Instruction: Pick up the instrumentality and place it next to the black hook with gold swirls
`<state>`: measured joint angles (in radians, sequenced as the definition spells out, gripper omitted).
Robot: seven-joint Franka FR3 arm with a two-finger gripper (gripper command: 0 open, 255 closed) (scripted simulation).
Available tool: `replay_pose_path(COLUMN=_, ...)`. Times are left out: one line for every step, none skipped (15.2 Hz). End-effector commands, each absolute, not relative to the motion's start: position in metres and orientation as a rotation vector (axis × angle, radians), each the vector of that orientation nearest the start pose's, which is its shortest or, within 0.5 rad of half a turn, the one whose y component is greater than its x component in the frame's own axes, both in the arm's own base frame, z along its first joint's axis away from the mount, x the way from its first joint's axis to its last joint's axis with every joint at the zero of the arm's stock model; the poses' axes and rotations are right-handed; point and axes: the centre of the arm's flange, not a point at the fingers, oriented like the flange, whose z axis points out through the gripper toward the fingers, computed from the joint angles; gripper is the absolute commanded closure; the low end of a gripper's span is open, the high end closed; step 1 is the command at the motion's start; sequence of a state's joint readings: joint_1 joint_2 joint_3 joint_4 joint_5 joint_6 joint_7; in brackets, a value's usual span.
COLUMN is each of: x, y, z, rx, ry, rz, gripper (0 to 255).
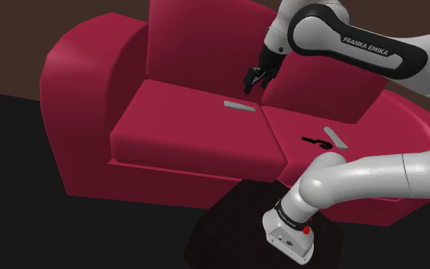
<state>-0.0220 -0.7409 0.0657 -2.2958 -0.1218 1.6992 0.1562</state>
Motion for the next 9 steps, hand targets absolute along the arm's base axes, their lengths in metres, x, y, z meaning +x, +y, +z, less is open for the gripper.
replay_pose_path(x=0.333, y=0.010, z=0.618, rx=-3.277, ry=0.196, rz=-0.260, gripper=0)
replay_pose_path(x=0.334, y=-0.003, z=0.612, rx=-3.276, ry=0.158, rz=-0.253, gripper=0)
replay_pose_path(x=0.336, y=-0.016, z=0.607, rx=-3.275, ry=0.121, rz=-0.247, gripper=0)
replay_pose_path(x=0.338, y=-0.028, z=0.602, rx=-3.273, ry=0.083, rz=-0.241, gripper=0)
replay_pose_path(x=0.340, y=-0.041, z=0.596, rx=-3.270, ry=0.046, rz=-0.234, gripper=0)
replay_pose_path(x=0.343, y=-0.053, z=0.591, rx=-3.267, ry=0.008, rz=-0.228, gripper=0)
replay_pose_path(x=0.346, y=-0.066, z=0.585, rx=-3.264, ry=-0.029, rz=-0.222, gripper=0)
replay_pose_path(x=0.349, y=-0.078, z=0.580, rx=-3.260, ry=-0.067, rz=-0.215, gripper=0)
replay_pose_path(x=0.352, y=-0.090, z=0.574, rx=-3.256, ry=-0.104, rz=-0.209, gripper=0)
